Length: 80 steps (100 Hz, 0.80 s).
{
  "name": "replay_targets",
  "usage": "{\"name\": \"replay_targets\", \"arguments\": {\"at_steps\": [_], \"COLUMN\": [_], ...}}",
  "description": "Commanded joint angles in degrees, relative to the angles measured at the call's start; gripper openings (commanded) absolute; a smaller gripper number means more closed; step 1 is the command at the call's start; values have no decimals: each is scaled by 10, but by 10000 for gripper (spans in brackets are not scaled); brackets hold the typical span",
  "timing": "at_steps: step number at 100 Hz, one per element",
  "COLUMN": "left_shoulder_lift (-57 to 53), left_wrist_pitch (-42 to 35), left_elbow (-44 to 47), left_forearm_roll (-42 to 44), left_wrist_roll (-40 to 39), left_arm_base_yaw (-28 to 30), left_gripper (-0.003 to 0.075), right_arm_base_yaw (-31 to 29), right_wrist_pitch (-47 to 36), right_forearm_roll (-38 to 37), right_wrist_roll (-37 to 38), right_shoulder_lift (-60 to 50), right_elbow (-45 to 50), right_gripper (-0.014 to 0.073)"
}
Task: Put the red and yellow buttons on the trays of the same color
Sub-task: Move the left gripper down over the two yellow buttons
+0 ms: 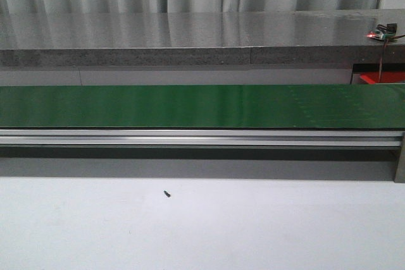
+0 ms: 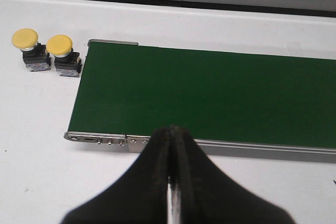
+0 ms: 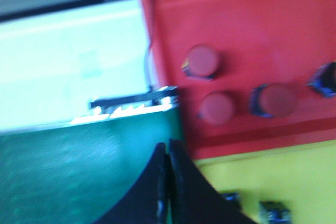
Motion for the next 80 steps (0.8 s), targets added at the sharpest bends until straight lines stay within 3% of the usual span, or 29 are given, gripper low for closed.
{"name": "replay_targets", "arguments": {"at_steps": [1, 24, 80], "left_shoulder_lift": [-8, -8, -8], "left_wrist_pitch": [-36, -36, -36], "left_elbow": [-14, -14, -14], "left_forearm_roll": [-17, -17, -26], "left_wrist_roll": [-1, -1, -1], "left_arm_base_yaw": [-1, -1, -1], "left_gripper": [-20, -20, -20], "right_arm_base_yaw": [33, 82, 84], "right_wrist_pitch": [-43, -84, -262], "right_forearm_roll": [-16, -22, -23], "right_wrist_roll": [-9, -9, -9], "right_shoulder_lift": [-62, -140, -426], "right_elbow": [33, 159, 522], "right_gripper": [-67, -67, -67]}}
